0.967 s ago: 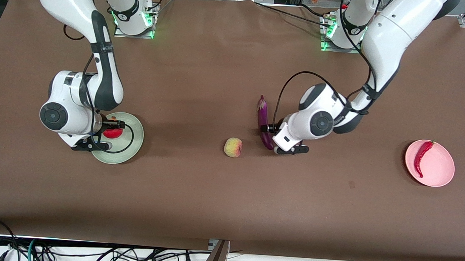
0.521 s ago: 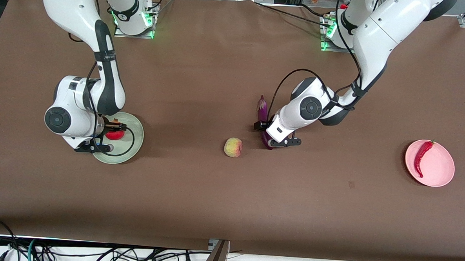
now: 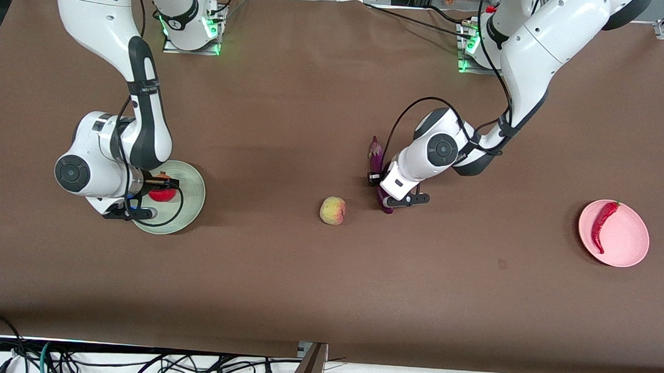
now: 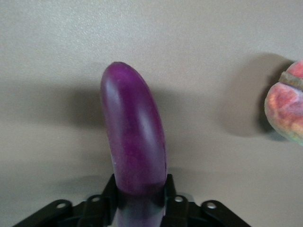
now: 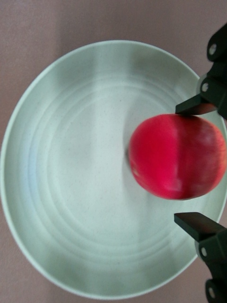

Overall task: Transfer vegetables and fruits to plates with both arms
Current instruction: 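Release the apple on the green plate while the left gripper carries the eggplant, then grasp the yellow-green peach with the right gripper while the left gripper lowers the eggplant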

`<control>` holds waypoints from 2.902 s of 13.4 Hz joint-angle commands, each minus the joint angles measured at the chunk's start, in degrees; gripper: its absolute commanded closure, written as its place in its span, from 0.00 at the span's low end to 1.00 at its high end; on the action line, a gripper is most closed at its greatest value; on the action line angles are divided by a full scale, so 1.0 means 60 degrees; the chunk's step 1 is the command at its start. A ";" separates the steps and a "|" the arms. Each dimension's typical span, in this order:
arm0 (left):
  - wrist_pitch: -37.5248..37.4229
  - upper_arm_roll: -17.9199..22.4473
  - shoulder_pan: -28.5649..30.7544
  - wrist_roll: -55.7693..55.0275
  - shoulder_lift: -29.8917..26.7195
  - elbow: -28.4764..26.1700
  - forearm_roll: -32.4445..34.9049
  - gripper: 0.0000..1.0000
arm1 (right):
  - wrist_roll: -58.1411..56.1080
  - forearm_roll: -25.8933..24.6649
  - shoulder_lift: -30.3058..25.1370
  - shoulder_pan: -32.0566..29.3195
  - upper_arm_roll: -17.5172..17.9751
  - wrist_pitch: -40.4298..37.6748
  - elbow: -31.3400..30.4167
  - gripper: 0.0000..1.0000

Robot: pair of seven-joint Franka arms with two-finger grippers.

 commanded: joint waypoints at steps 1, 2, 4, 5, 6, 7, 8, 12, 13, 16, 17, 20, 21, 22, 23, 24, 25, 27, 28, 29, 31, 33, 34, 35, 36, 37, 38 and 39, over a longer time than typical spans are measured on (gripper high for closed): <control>-0.0488 0.0055 0.0130 -0.0189 -0.0451 -0.0023 0.0194 1.00 | 0.0516 0.0192 -0.0370 0.0061 0.0050 -0.0665 0.0343 0.02; -0.1261 0.0098 0.0261 -0.0160 -0.0656 0.0152 0.0209 1.00 | 0.0998 0.0178 -0.0385 0.0149 0.0065 -0.1220 0.0737 0.01; -0.3498 0.0143 0.0495 0.0582 -0.0964 0.0984 0.0936 1.00 | 0.1964 0.0192 -0.0385 0.0325 0.0065 -0.2406 0.1733 0.01; -0.4540 0.0143 0.0642 0.1124 -0.0980 0.1380 0.1637 1.00 | 0.2593 0.0207 -0.0385 0.0485 0.0109 -0.2687 0.2143 0.01; -0.5304 0.0128 0.0760 0.1492 -0.0995 0.1674 0.2268 1.00 | 0.3208 0.0323 -0.0385 0.0675 0.0138 -0.2777 0.2408 0.01; -0.5965 0.0143 0.0819 0.1858 -0.0995 0.1880 0.2956 1.00 | 0.3939 0.0614 -0.0356 0.0909 0.0254 -0.2778 0.2716 0.01; -0.6566 0.0143 0.0906 0.2210 -0.0995 0.2027 0.3789 1.00 | 0.4817 0.0893 -0.0312 0.1100 0.0415 -0.2763 0.2994 0.01; -0.7828 0.0259 0.1171 0.3251 -0.0980 0.2073 0.6749 1.00 | 0.8829 0.1145 0.0272 0.1336 0.2096 -0.1859 0.4195 0.01; -0.8035 0.0347 0.1272 0.3689 -0.0980 0.2058 0.7308 1.00 | 0.9782 0.1145 0.0521 0.1336 0.2609 -0.1289 0.4488 0.01; -0.8037 0.0362 0.2411 0.6319 -0.0995 0.2102 0.7577 1.00 | 1.1371 0.1013 0.1356 0.1656 0.3434 0.0864 0.4915 0.01; -0.8022 0.0348 0.2924 0.7272 -0.1009 0.2102 0.7562 1.00 | 1.1431 0.0984 0.1576 0.1905 0.3420 0.1261 0.5003 0.01; -0.7498 0.0333 0.4505 0.9325 -0.1010 0.2422 0.7780 1.00 | 1.1461 0.0560 0.2148 0.2346 0.3405 0.2404 0.5121 0.01; -0.7031 0.0377 0.4859 1.0203 -0.0922 0.2642 0.7913 1.00 | 1.1461 0.0414 0.2352 0.2463 0.3405 0.2814 0.5121 0.01; -0.6402 0.0551 0.5167 1.0937 -0.0748 0.2905 0.8088 1.00 | 1.1461 0.0166 0.2514 0.2580 0.3405 0.3093 0.5121 0.01; -0.5816 0.0785 0.5460 1.1698 -0.0659 0.3111 0.8162 1.00 | 1.1476 -0.0156 0.2675 0.2712 0.3390 0.3241 0.5121 0.01; -0.5332 0.1019 0.5593 1.2329 -0.0542 0.3229 0.8177 1.00 | 1.1505 -0.0435 0.2793 0.2771 0.3390 0.3301 0.5121 0.01; -0.4906 0.1283 0.5711 1.2495 -0.0468 0.3230 0.8149 1.00 | 1.1650 -0.0698 0.2881 0.2844 0.3390 0.3316 0.5121 0.01; -0.4099 0.1417 0.6149 1.2570 -0.0117 0.3114 0.7987 0.93 | 1.1856 -0.1183 0.3057 0.2903 0.3405 0.3607 0.5121 0.01; -0.3995 0.1417 0.6340 1.2570 0.0029 0.3040 0.7958 0.91 | 1.1958 -0.1242 0.3159 0.2991 0.3390 0.3652 0.5121 0.02; -0.3907 0.1417 0.6458 1.2613 0.0205 0.3040 0.7972 0.83 | 1.2090 -0.1272 0.3262 0.3064 0.3376 0.3769 0.5121 0.02; -0.3774 0.1403 0.6532 1.2716 0.0338 0.2982 0.7842 0.01 | 1.2194 -0.1550 0.3321 0.3182 0.3390 0.4033 0.5063 0.15; -0.3847 0.1388 0.6532 1.2775 0.0251 0.2981 0.7446 0.00 | 1.2150 -0.1565 0.3292 0.3182 0.3390 0.4019 0.5048 0.51; -0.3862 0.1373 0.6532 1.2775 0.0221 0.2981 0.7402 0.00 | 1.2077 -0.1565 0.3234 0.3167 0.3376 0.3961 0.5048 0.65; -0.3891 0.1330 0.6532 1.2760 0.0149 0.2996 0.7387 0.00 | 1.2033 -0.1565 0.3190 0.3124 0.3376 0.3917 0.5062 0.70; -0.4036 0.1184 0.6532 1.2760 -0.0157 0.2967 0.7256 0.00 | 1.1975 -0.1551 0.3073 0.3065 0.3361 0.3728 0.5062 0.70; -0.4386 0.0907 0.6532 1.2760 -0.0464 0.3010 0.6907 0.00 | 1.1887 -0.1551 0.2913 0.3021 0.3332 0.3320 0.5091 0.70; -0.4868 0.0571 0.6532 1.2760 -0.0815 0.3112 0.6338 0.00 | 1.1698 -0.1551 0.2708 0.2861 0.3288 0.2823 0.5092 0.70; -0.5366 0.0278 0.6532 1.2760 -0.1196 0.3171 0.5578 0.00 | 1.1145 -0.1478 0.2401 0.2584 0.3288 0.2296 0.5063 0.70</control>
